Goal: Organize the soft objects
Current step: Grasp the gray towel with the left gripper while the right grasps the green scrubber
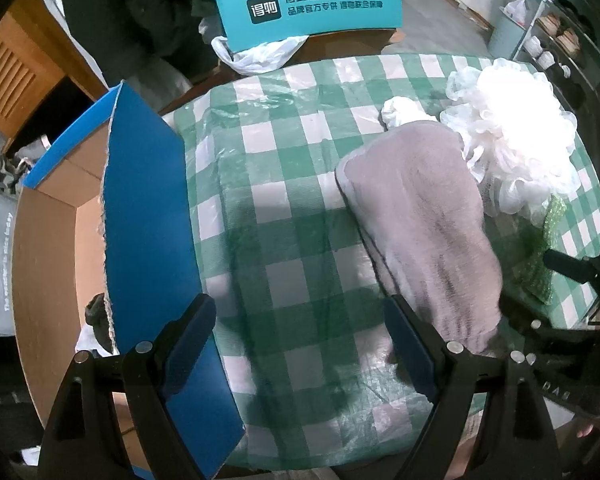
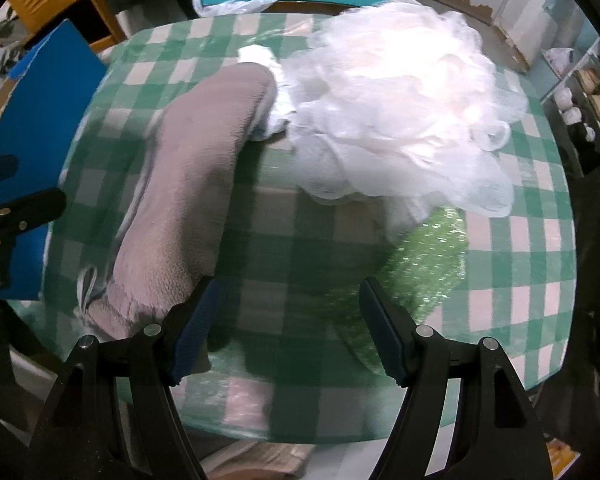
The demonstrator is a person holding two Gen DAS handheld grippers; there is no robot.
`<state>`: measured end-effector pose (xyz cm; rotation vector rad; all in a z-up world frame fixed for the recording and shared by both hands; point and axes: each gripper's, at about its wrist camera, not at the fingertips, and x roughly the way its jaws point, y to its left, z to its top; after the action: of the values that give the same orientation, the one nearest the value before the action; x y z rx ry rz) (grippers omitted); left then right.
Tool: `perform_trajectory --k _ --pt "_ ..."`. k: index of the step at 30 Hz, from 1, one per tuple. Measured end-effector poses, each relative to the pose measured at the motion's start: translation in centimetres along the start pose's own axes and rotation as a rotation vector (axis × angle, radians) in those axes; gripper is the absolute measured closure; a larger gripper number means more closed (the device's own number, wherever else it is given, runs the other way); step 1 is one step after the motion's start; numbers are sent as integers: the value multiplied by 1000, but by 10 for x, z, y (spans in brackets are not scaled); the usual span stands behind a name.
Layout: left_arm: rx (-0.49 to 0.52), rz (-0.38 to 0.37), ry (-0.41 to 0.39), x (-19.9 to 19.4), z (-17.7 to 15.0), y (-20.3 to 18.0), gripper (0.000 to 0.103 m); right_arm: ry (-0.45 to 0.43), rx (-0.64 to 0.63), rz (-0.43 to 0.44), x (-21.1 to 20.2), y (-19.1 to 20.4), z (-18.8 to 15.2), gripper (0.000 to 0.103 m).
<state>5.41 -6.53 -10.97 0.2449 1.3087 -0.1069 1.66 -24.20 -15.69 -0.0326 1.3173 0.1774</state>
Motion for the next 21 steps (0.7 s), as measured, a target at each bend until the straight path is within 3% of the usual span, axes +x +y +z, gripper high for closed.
perform_trajectory --k 6,21 --pt "-1 -8 0 -1 5 -7 16 -11 -1 18 -5 3 1 31" --pt "28 -71 40 4 21 -53 15 -28 173 -30 -20 -66 -14 31"
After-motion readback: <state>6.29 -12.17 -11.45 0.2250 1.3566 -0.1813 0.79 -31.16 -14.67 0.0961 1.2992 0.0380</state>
